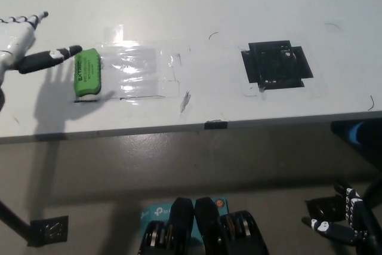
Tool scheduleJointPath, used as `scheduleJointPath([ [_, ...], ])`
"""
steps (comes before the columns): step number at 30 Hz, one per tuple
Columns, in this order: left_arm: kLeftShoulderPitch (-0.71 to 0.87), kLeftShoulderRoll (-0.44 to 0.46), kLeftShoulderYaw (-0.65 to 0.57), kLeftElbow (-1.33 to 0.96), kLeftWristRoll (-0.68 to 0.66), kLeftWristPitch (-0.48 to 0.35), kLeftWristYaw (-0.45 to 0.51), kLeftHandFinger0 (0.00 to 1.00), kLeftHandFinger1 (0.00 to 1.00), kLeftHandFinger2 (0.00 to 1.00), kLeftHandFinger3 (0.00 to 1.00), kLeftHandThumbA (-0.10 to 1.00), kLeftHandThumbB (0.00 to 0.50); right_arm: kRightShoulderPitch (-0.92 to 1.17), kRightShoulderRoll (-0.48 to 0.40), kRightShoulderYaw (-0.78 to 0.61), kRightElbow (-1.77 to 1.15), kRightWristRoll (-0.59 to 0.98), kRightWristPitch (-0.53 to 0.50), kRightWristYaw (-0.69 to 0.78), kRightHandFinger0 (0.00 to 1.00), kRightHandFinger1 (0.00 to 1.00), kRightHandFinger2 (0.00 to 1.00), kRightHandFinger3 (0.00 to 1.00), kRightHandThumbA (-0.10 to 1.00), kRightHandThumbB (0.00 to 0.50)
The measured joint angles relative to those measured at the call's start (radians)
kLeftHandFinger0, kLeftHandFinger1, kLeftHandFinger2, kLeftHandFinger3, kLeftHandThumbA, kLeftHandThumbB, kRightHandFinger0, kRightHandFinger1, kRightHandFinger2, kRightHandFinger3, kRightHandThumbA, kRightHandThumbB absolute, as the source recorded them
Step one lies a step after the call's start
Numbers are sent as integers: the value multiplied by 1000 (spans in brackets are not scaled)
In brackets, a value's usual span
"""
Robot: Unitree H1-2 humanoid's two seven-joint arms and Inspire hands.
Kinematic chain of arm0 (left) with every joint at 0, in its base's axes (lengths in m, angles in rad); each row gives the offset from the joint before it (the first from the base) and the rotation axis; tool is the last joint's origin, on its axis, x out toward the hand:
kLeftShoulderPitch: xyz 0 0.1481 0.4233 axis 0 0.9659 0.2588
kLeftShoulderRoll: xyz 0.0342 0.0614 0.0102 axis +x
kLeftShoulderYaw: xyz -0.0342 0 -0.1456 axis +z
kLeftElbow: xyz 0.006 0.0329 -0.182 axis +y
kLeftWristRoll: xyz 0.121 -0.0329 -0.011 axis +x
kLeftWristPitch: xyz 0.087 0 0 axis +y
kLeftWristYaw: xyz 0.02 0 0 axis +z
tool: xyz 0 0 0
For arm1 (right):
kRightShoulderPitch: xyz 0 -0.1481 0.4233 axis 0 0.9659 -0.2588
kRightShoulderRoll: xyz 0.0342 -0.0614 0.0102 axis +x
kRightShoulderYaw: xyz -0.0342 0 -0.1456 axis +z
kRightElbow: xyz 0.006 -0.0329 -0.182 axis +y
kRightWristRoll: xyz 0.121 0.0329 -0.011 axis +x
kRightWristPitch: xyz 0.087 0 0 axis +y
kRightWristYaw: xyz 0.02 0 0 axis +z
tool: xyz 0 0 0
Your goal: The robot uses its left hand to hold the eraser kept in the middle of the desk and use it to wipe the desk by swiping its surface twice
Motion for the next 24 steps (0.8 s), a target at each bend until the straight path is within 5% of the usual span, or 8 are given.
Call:
scheduleJointPath([
  [11,-118,-90,-124,143,174,-8,8,1000,1000,1000,1000,1000,330,-1,-7,0,-4,-6,2,17,1000,1000,1000,1000,994,131],
  [24,-26,-234,74,22,148,-12,45,1000,1000,1000,1000,1000,294,2,-4,0,-8,-21,4,40,1000,1000,1000,1000,962,123],
])
